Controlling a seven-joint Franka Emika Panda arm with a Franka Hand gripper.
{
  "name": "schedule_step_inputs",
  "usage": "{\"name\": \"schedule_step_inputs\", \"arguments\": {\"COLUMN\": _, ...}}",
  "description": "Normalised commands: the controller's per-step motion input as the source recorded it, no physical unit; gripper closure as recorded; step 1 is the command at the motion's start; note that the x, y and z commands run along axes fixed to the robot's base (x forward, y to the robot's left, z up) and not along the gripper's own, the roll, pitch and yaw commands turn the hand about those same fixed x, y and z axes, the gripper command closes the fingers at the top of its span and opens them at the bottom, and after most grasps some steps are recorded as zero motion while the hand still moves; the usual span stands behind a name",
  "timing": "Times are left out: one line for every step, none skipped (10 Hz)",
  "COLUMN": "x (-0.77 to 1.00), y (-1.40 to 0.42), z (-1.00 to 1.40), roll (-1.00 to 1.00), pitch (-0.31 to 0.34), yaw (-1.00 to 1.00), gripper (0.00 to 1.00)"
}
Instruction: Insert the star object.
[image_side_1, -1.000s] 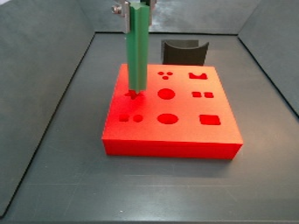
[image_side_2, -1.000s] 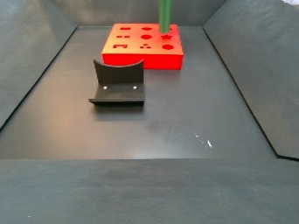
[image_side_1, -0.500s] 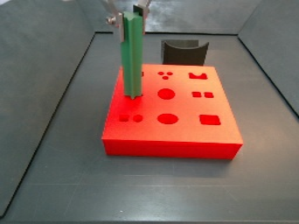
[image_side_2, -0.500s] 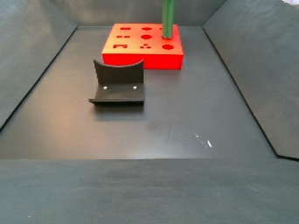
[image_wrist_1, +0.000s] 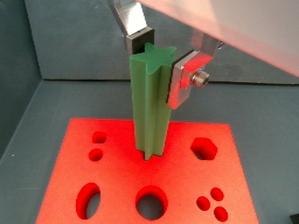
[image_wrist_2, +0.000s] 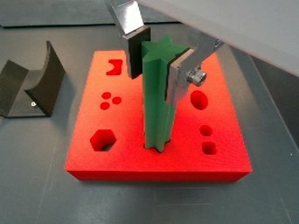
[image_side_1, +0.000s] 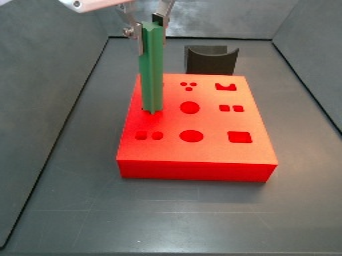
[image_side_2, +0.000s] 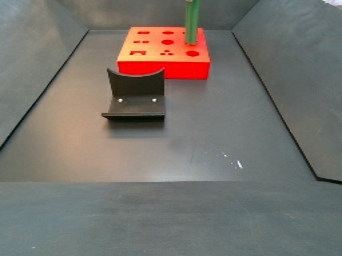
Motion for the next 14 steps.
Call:
{"name": "schedule_step_inputs", "arguments": {"x": 0.00, "y": 0.00, "z": -0.56, "roll": 0.00, "pitch": -0.083, "yaw": -0.01, "gripper": 1.00}}
{"name": "schedule_step_inputs", "arguments": {"x": 0.00, "y": 0.00, "z": -0.84, "roll": 0.00, "pitch": -0.210, "yaw": 0.00, "gripper": 1.00}}
{"name": "schedule_step_inputs", "arguments": {"x": 0.00, "y": 0.00, "z": -0.88, "roll": 0.00, "pitch": -0.190, "yaw": 0.00, "gripper": 1.00}}
{"name": "schedule_step_inputs", "arguments": {"x": 0.00, "y": 0.00, "z": -0.90, "roll": 0.05, "pitch": -0.179, "yaw": 0.00, "gripper": 1.00}}
{"name": "schedule_step_inputs", "arguments": {"x": 0.00, "y": -0.07, "z": -0.71, "roll": 0.21, "pitch": -0.069, "yaw": 0.00, "gripper": 1.00}}
{"name": "schedule_step_inputs", "arguments": {"x": 0.04, "y": -0.16, "z": -0.52, "roll": 0.28, "pitch": 0.000, "yaw": 0.00, "gripper": 1.00}}
{"name": "schedule_step_inputs", "arguments": {"x": 0.00, "y": -0.19, "z": -0.53, "roll": 0.31, "pitch": 0.024, "yaw": 0.00, "gripper": 1.00}}
{"name": "schedule_step_inputs", "arguments": {"x": -0.07, "y": -0.18, "z": -0.58, "roll": 0.32, "pitch": 0.066, "yaw": 0.00, "gripper": 1.00}}
{"name": "schedule_step_inputs", "arguments": {"x": -0.05, "y": -0.20, "z": -0.63, "roll": 0.29, "pitch": 0.063, "yaw": 0.00, "gripper": 1.00}}
{"name": "schedule_step_inputs", "arguments": {"x": 0.00, "y": -0.21, "z": -0.81, "roll": 0.23, "pitch": 0.034, "yaw": -0.07, "gripper": 1.00}}
{"name": "schedule_step_inputs", "arguments": {"x": 0.00, "y": -0.08, "z": -1.00, "roll": 0.11, "pitch": 0.000, "yaw": -0.09, "gripper": 1.00}}
{"name": "schedule_step_inputs", "arguments": {"x": 0.00, "y": -0.03, "z": -1.00, "roll": 0.05, "pitch": 0.000, "yaw": -0.07, "gripper": 1.00}}
{"name": "schedule_step_inputs", "arguments": {"x": 0.00, "y": 0.00, "z": -0.14, "roll": 0.13, "pitch": 0.000, "yaw": -0.03, "gripper": 1.00}}
{"name": "schedule_step_inputs", "arguments": {"x": 0.00, "y": 0.00, "z": 0.00, "roll": 0.00, "pitch": 0.000, "yaw": 0.00, "gripper": 1.00}}
